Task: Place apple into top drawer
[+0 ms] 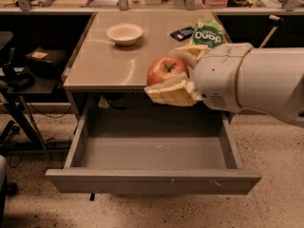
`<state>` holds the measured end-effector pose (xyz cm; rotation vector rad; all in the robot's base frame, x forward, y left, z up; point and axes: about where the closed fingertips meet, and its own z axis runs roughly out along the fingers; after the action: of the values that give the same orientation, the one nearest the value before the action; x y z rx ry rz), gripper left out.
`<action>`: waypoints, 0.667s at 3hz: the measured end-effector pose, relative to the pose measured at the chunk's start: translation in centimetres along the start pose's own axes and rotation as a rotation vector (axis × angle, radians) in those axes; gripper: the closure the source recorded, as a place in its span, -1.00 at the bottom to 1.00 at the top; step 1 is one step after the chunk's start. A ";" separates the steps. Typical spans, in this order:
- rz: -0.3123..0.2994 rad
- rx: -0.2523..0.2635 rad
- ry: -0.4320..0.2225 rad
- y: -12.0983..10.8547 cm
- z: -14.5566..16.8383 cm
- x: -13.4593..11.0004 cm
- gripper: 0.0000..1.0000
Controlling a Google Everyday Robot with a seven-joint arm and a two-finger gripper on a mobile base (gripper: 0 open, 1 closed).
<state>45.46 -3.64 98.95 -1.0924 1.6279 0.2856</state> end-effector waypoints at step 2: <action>0.091 0.045 0.135 -1.4 5.1 11.3 1.00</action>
Offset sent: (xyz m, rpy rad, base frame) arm 0.0922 -0.0677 -0.2193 -0.0785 0.2139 -0.2363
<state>50.12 -6.62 87.73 -1.0239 1.7984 0.2379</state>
